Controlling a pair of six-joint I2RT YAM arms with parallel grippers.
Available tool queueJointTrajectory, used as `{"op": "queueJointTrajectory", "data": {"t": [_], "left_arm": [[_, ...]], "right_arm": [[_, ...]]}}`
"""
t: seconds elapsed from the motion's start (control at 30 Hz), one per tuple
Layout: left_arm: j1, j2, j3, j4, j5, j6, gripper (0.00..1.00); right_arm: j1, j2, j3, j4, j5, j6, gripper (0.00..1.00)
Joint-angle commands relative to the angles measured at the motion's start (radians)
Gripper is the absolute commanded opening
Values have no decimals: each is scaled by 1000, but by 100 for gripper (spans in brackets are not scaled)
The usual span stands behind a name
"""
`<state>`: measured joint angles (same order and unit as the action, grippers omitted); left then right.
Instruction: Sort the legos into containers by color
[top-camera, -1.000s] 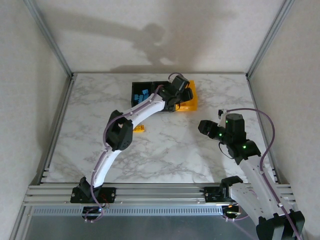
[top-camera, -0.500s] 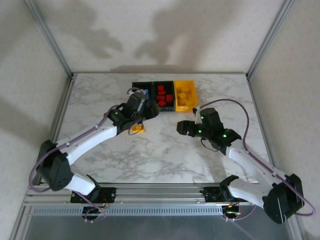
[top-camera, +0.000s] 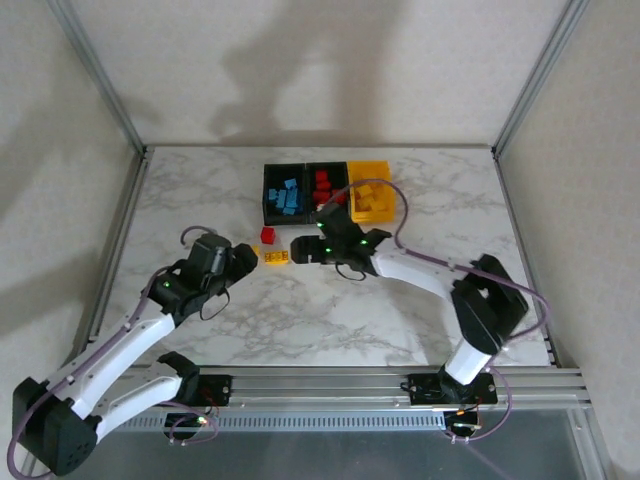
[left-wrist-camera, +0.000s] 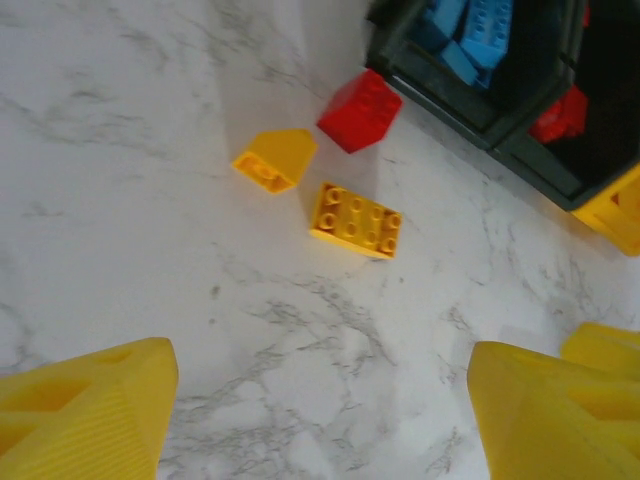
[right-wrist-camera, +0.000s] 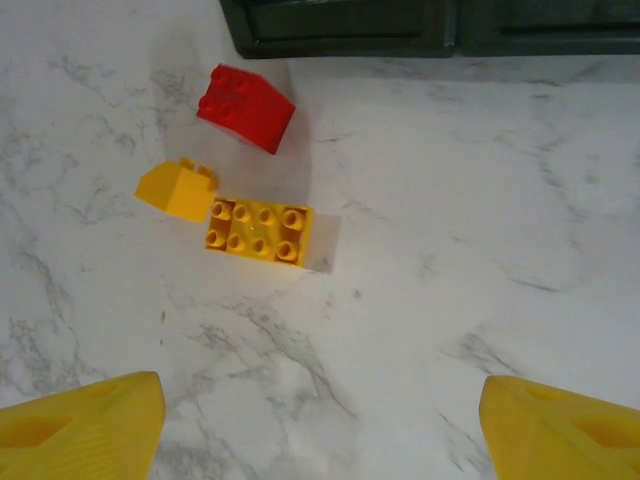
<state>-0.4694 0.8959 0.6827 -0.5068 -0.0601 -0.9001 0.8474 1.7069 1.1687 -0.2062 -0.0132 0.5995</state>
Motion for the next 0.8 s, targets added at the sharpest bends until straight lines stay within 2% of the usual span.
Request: {"op": "queueJointTrajectory", "data": {"t": [0.0,0.27,0.77], "left_arm": [[40,-44,-37,-98,0,-32,76],[189,-123,-99,-123,75,-27,77],[245,-132,-126,-107,118,7,76]], "right_arm": [[25,102,96,-37,34,23,83],[52,334,336,-143,51,12,84],[97,570,590,-272,94,2,85]]}}
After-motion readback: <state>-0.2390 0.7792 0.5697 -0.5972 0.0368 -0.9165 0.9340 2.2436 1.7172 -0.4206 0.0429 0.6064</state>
